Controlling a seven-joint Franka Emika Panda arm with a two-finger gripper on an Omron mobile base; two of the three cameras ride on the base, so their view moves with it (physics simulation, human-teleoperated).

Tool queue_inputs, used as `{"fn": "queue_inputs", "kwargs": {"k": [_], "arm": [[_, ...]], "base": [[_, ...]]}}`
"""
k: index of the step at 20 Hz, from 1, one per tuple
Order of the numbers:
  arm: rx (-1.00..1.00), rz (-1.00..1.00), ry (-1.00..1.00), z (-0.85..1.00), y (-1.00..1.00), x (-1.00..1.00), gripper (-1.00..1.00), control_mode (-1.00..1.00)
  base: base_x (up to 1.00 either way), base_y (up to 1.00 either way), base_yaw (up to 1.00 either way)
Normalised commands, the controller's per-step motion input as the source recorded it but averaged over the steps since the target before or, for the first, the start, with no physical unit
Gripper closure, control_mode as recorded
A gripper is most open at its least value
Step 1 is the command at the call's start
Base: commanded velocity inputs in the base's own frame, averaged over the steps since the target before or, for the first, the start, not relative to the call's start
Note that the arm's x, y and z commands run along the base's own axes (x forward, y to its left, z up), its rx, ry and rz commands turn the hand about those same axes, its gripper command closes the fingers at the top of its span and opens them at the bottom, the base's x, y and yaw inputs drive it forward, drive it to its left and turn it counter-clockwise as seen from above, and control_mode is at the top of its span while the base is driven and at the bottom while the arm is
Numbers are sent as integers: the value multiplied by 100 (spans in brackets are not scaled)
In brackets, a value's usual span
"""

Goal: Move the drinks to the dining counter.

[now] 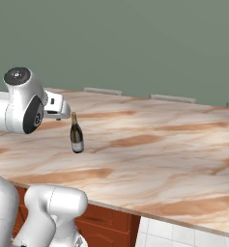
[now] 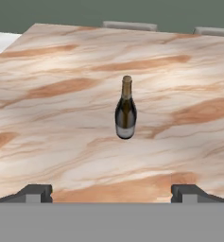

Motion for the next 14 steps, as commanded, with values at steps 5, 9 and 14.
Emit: {"fn": "queue_inputs", "kwargs": {"k": [5, 9, 14], "arm": [[0, 1, 1, 11, -18, -42, -100, -100], [0, 2, 0, 3, 0, -12, -100, 100], [0, 0, 0, 0, 0, 0, -100, 100]], "base": [[0, 0, 0], [-54, 7, 3], [-55, 69, 9]]}}
